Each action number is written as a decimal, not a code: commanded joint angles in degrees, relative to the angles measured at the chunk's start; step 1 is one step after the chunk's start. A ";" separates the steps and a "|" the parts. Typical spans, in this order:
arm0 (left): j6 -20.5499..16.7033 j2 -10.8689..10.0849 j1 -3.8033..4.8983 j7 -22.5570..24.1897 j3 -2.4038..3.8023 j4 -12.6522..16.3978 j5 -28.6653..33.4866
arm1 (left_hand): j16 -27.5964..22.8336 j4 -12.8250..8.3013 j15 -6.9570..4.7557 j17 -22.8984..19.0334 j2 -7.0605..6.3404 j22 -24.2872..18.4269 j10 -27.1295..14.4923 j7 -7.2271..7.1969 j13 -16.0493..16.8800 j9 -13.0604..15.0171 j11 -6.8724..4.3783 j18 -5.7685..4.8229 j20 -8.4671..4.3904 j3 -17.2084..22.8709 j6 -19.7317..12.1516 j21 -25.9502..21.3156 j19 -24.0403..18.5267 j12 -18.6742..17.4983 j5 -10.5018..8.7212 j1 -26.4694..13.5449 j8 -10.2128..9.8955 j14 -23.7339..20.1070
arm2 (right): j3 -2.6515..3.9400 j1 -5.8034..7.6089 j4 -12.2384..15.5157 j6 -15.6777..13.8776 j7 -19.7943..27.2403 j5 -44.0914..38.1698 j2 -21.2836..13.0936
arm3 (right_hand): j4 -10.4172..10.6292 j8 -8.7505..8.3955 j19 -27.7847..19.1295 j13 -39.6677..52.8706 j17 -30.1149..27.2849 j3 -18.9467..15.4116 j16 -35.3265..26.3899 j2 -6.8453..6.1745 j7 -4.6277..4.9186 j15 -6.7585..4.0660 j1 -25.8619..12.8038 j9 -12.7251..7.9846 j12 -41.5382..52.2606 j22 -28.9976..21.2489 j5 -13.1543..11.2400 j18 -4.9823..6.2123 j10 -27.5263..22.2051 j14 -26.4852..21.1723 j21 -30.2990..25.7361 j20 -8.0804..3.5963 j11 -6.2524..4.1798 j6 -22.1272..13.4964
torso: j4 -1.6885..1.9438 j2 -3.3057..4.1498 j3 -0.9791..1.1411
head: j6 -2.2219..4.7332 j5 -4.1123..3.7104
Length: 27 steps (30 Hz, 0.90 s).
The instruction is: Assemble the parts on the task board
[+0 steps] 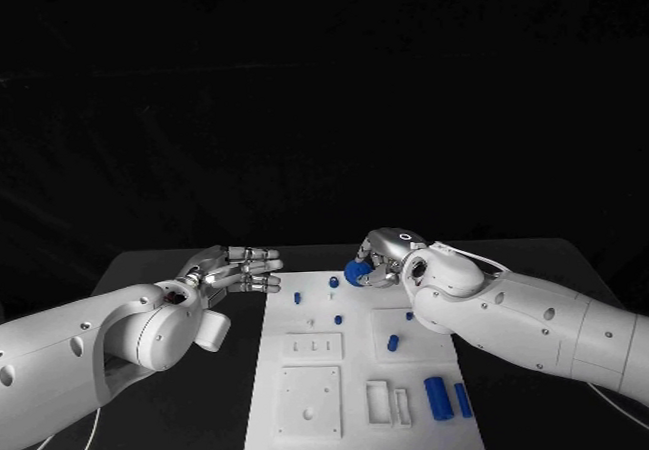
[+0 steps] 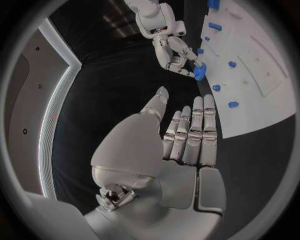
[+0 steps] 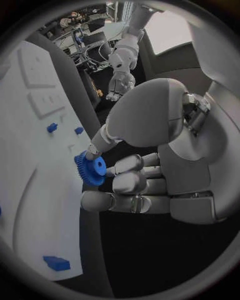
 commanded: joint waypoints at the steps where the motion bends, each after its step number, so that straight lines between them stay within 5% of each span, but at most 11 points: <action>1: 0.41 0.18 0.03 0.49 0.04 0.05 -0.15 | -0.20 -0.08 -0.13 -0.03 0.51 0.03 -0.25 -0.16 0.07 -0.03 0.08 -0.22 0.00 0.10 0.09 0.17 -0.42 -0.16 -0.10 0.10 -0.29 -0.40 | -0.49 -0.04 0.61 -2.18 -0.95 -3.47 0.92 | 0.23 0.19 1.97 0.04 0.01 0.11 -0.26 -0.18 -0.72 -0.26 0.38 0.01 -0.11 0.07 0.00 -0.03 0.12 0.06 -0.37 -0.52 -0.22 1.17 | -0.13 0.04 -0.01 | 0.17 -0.10; 8: 0.58 0.57 0.03 0.57 0.03 -0.08 -0.14 | -0.20 -0.04 -0.12 -0.03 0.44 0.01 -0.27 -0.19 0.07 -0.03 0.07 -0.22 0.02 0.10 0.08 0.23 -0.50 -0.17 -0.11 0.03 -0.30 -0.44 | -1.67 -0.36 0.50 -3.43 -2.30 -6.18 3.43 | 0.26 0.19 1.98 -0.01 -0.04 0.47 -0.33 -0.36 -0.72 -0.21 0.47 0.01 -0.15 0.36 -0.16 -0.09 0.15 0.08 -0.37 -0.48 -0.22 1.22 | 0.25 0.07 -0.02 | 0.30 -0.62; 18: 0.79 0.86 0.02 0.62 0.03 -0.36 -0.15 | -0.20 -0.13 -0.11 -0.03 0.41 -0.01 -0.28 -0.17 0.06 -0.03 0.08 -0.21 0.02 0.13 0.03 0.28 -0.53 -0.18 -0.11 0.11 -0.30 -0.45 | -4.36 -0.58 -1.27 -5.22 -3.68 -9.08 6.43 | 0.72 0.18 2.02 -0.07 -0.13 0.47 -0.41 -0.79 -0.75 -0.18 0.21 0.01 -0.21 0.47 -0.93 -0.09 0.23 0.09 -0.57 -0.45 -0.23 1.16 | 0.20 0.13 0.03 | 0.38 -0.37; 27: 1.12 1.15 0.02 0.58 0.03 -0.60 -0.18 | -0.20 -0.13 -0.11 -0.03 0.41 -0.01 -0.28 -0.17 0.06 -0.03 0.08 -0.21 0.02 0.13 0.03 0.28 -0.53 -0.18 -0.11 0.11 -0.30 -0.45 | -5.07 -0.68 -2.73 -5.86 -4.39 -10.11 7.85 | 0.85 0.19 2.05 -0.06 -0.14 0.54 -0.42 -0.84 -0.75 -0.18 0.31 0.01 -0.18 0.47 -1.30 -0.08 0.27 0.09 -0.67 -0.45 -0.23 1.16 | 0.14 0.08 0.04 | -0.07 0.27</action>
